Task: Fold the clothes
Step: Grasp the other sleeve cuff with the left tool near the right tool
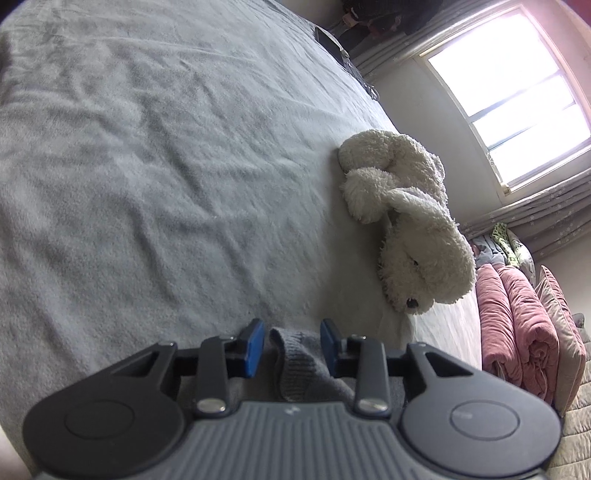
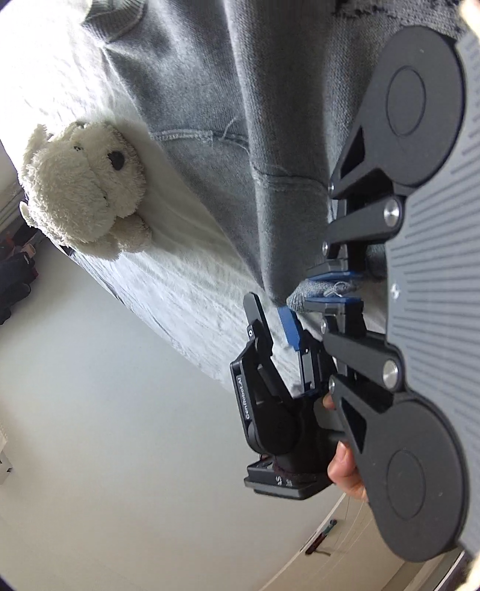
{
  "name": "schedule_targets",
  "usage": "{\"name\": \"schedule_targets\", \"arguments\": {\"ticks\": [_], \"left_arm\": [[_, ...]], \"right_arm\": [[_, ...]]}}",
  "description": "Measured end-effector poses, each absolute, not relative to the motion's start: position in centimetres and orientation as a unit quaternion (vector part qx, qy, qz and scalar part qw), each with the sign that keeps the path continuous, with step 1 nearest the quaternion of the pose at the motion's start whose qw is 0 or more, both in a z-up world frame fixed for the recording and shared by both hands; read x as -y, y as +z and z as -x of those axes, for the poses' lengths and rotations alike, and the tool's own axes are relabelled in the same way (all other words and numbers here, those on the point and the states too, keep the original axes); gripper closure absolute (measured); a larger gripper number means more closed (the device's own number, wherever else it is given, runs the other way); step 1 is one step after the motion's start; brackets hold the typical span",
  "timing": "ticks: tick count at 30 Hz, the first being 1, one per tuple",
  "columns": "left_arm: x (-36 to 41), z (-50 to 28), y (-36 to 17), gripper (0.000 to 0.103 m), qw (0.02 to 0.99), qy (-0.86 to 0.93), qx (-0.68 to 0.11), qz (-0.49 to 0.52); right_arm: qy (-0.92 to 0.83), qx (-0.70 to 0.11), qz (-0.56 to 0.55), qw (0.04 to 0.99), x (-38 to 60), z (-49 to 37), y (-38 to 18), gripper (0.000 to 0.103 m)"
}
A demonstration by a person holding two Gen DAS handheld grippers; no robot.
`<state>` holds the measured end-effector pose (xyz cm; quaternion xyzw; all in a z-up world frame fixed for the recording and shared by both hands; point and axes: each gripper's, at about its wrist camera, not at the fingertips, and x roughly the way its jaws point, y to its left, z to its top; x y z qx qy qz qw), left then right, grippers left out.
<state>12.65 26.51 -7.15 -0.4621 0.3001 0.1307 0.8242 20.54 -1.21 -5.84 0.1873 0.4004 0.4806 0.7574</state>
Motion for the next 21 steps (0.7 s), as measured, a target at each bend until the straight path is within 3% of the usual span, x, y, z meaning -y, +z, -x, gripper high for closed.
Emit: {"name": "schedule_targets", "arguments": {"ticks": [2, 4, 7, 19, 21], "left_arm": [[-26.3, -12.9, -7.2, 0.082, 0.831, 0.133, -0.297, 0.451], [-26.2, -13.1, -7.3, 0.087, 0.834, 0.134, -0.296, 0.446], [-26.0, -13.2, -7.3, 0.087, 0.838, 0.133, -0.295, 0.439], [-25.9, -13.2, -7.4, 0.087, 0.843, 0.132, -0.297, 0.429], [-25.8, -13.3, -7.5, 0.091, 0.846, 0.138, -0.295, 0.422]], "right_arm": [[0.467, -0.388, -0.158, 0.779, 1.2, -20.0, -5.6, 0.085], [0.461, -0.371, -0.129, 0.795, 1.0, -19.4, -5.1, 0.083], [0.465, -0.343, -0.107, 0.809, 1.3, -18.5, -4.3, 0.054], [0.494, -0.305, 0.026, 0.814, -0.7, -15.2, -4.5, 0.053], [0.480, -0.303, 0.049, 0.822, -1.2, -14.8, -4.7, 0.053]]}}
